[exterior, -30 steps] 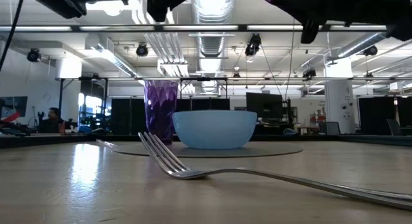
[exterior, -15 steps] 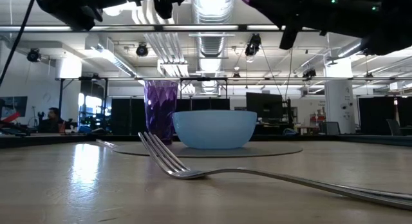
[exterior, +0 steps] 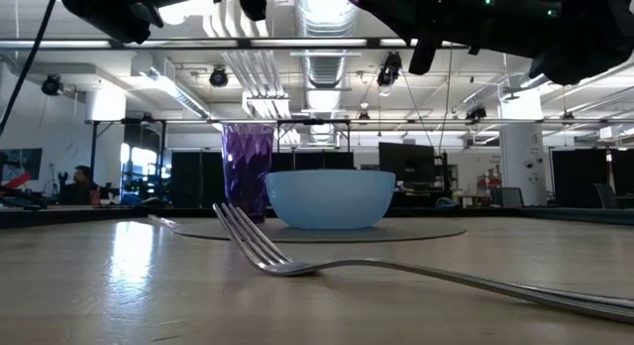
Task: Pick & Place Utensil
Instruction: Put the violet spoon into the blue bowl on the gray mat
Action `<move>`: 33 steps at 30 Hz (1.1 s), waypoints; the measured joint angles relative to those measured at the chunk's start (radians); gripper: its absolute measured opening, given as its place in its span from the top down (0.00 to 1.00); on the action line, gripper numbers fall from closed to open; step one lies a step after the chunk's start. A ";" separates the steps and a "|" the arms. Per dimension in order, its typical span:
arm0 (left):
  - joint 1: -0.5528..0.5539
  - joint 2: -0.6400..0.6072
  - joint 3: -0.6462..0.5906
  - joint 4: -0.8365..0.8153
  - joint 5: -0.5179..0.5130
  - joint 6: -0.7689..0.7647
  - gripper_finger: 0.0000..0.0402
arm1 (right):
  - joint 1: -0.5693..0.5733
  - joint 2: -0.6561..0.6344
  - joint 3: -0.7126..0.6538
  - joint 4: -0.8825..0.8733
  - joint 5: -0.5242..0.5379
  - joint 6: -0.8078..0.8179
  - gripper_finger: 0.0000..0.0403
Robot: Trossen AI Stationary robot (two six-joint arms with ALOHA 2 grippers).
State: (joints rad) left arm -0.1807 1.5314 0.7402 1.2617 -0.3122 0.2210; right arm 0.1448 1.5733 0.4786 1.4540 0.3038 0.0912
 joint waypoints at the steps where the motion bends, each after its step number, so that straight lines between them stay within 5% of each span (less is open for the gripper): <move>1: 0.000 0.000 0.001 -0.001 0.000 0.005 0.60 | 0.000 0.003 0.000 0.000 -0.002 0.002 0.98; 12: 0.000 0.000 0.008 -0.007 0.010 0.032 0.97 | -0.001 0.012 0.005 -0.005 -0.014 0.006 0.98; 26: -0.001 0.000 0.007 -0.027 -0.058 0.002 1.00 | -0.002 0.011 0.003 -0.042 0.009 0.006 0.97; 33: 0.000 0.000 0.007 -0.043 -0.095 -0.029 1.00 | -0.012 0.010 0.002 -0.097 0.008 0.067 0.86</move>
State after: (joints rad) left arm -0.1806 1.5318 0.7475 1.2186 -0.4075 0.1922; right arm 0.1327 1.5832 0.4810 1.3575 0.3118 0.1579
